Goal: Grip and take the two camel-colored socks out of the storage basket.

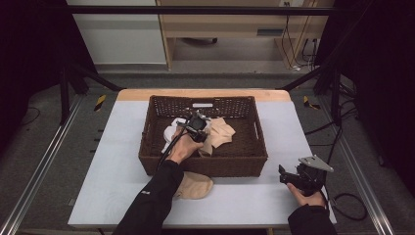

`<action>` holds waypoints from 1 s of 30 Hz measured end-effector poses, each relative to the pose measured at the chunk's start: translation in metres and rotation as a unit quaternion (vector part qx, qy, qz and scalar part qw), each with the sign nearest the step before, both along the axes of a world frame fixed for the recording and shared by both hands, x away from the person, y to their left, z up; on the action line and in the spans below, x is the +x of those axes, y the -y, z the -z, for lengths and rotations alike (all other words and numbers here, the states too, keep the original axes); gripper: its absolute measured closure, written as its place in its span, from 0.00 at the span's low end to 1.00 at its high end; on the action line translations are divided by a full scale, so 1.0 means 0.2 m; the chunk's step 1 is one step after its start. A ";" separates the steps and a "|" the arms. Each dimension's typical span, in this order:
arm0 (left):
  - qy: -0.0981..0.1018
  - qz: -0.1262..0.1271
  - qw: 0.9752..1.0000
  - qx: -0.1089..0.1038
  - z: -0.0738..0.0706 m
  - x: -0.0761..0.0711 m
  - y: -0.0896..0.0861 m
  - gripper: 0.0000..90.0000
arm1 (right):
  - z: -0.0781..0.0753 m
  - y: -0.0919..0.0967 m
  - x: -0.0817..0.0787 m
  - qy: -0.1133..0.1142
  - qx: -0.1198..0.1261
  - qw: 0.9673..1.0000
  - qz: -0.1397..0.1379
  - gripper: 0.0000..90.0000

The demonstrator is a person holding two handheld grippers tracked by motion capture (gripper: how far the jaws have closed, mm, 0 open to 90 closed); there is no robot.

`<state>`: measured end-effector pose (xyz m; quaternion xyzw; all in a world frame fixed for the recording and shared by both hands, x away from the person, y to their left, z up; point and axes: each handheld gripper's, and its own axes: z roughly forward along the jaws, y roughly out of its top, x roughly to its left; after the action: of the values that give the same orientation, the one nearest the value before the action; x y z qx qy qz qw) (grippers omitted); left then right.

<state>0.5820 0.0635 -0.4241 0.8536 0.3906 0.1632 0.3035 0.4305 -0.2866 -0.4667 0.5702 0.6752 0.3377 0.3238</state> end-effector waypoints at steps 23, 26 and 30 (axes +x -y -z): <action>0.189 0.028 0.966 -0.176 -0.47 -0.31 -0.18 0.95 | 0.00 0.01 0.00 0.002 0.000 1.000 0.007 0.07; 0.197 0.031 0.959 -0.199 -0.53 -0.36 -0.22 0.95 | 0.00 0.02 0.00 0.002 0.001 1.000 0.008 0.07; 0.213 0.041 0.951 -0.220 -0.60 -0.45 -0.28 0.95 | 0.00 0.02 0.00 0.002 0.001 1.000 0.008 0.07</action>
<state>0.4915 0.1204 -0.3031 0.7263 0.3077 0.2384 0.5665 0.4299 -0.2899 -0.4660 0.5753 0.6695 0.3367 0.3279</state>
